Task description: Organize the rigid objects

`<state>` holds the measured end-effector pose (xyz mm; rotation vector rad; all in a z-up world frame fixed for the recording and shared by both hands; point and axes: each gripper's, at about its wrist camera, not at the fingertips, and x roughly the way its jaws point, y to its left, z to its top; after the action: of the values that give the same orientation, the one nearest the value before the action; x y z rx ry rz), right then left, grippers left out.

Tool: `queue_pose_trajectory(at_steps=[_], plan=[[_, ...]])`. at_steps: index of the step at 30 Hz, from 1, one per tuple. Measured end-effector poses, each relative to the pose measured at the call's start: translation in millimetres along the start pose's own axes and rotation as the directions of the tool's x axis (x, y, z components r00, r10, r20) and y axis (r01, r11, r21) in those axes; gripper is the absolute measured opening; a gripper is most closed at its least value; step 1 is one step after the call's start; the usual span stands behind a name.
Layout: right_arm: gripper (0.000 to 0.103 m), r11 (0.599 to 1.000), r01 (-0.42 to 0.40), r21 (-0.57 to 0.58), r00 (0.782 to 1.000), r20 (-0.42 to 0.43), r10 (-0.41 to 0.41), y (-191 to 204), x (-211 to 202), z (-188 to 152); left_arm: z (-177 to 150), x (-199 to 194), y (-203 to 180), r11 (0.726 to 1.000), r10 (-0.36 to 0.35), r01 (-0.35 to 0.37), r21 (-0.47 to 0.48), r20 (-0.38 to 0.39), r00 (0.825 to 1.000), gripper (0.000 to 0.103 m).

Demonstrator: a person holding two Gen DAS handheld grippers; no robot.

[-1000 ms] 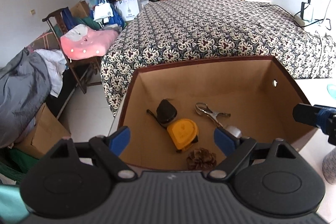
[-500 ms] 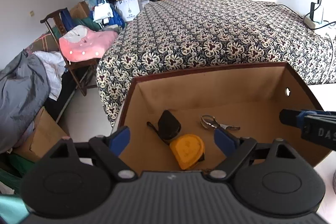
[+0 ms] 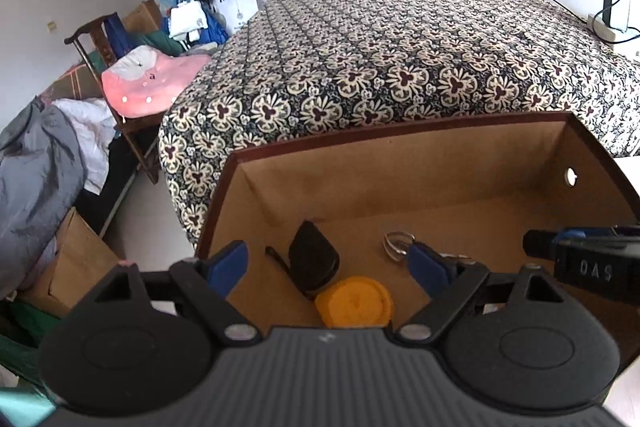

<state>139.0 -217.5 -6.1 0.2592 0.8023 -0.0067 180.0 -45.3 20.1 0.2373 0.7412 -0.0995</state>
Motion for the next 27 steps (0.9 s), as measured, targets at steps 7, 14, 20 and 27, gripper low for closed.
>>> queue_pose_trajectory(at_steps=[7, 14, 20, 27], plan=[[0.016, 1.0, -0.015, 0.004, 1.0, -0.02, 0.015, -6, 5, 3, 0, 20, -1, 1.0, -0.013, 0.013, -0.003, -0.011, 1.0, 0.089], [0.014, 1.0, -0.009, -0.003, 1.0, -0.015, 0.009, -7, 4, 0, -6, 31, -3, 1.0, -0.023, 0.022, -0.01, -0.024, 0.999, 0.089], [0.014, 1.0, -0.008, 0.002, 1.0, -0.009, 0.008, -6, 6, 2, -5, 33, 0, 0.999, -0.029, 0.028, -0.03, -0.027, 0.999, 0.089], [0.014, 1.0, -0.006, -0.011, 1.0, -0.014, 0.006, -5, 8, 2, -4, 35, 0, 0.999, -0.044, 0.044, -0.027, -0.018, 0.999, 0.089]])
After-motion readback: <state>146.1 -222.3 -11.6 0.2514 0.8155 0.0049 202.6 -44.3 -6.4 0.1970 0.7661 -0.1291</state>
